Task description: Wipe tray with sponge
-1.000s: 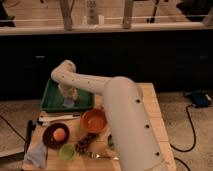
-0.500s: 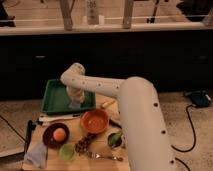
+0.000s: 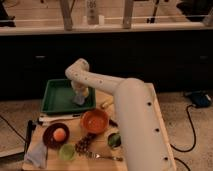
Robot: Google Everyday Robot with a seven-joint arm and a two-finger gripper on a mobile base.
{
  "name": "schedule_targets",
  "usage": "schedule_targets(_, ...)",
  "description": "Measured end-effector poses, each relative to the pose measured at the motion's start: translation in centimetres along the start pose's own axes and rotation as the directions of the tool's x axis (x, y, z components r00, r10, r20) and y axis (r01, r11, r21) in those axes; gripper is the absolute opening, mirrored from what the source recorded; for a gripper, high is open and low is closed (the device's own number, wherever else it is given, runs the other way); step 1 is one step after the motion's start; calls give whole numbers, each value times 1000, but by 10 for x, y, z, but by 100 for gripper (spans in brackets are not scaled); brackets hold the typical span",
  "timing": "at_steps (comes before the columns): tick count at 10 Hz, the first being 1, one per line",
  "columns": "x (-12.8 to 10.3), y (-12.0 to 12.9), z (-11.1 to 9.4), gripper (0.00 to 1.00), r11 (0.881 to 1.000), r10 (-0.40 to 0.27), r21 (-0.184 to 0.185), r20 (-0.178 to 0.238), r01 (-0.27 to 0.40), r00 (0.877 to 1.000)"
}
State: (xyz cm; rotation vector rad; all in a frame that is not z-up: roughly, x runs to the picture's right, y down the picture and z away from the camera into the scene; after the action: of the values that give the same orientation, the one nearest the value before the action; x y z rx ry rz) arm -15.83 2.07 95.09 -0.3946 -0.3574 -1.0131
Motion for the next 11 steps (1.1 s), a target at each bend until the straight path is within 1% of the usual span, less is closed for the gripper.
schedule_targets(1,6,-7,1,1,1000,0,-2,-6,0,1000)
schedule_targets(3,-1,-33,5,1,999,-33,3,0,33,999)
schedule_targets(4,-11,-48,6,1,997,-71,7,10,71,997)
schedule_targets(5,-17,-55,7,1,995,-98,8,13,98,995)
schedule_targets(6,-28,-59,8,1,991,-132,9,21,132,991)
schedule_targets(7,-40,-58,6,1,987,-158,13,29,157,987)
schedule_targets(8,-48,-52,4,1,986,-168,15,31,167,985)
schedule_targets(10,-60,-31,-2,1,984,-175,17,39,175,984)
schedule_targets(11,-63,-20,-3,1,984,-179,8,43,178,983)
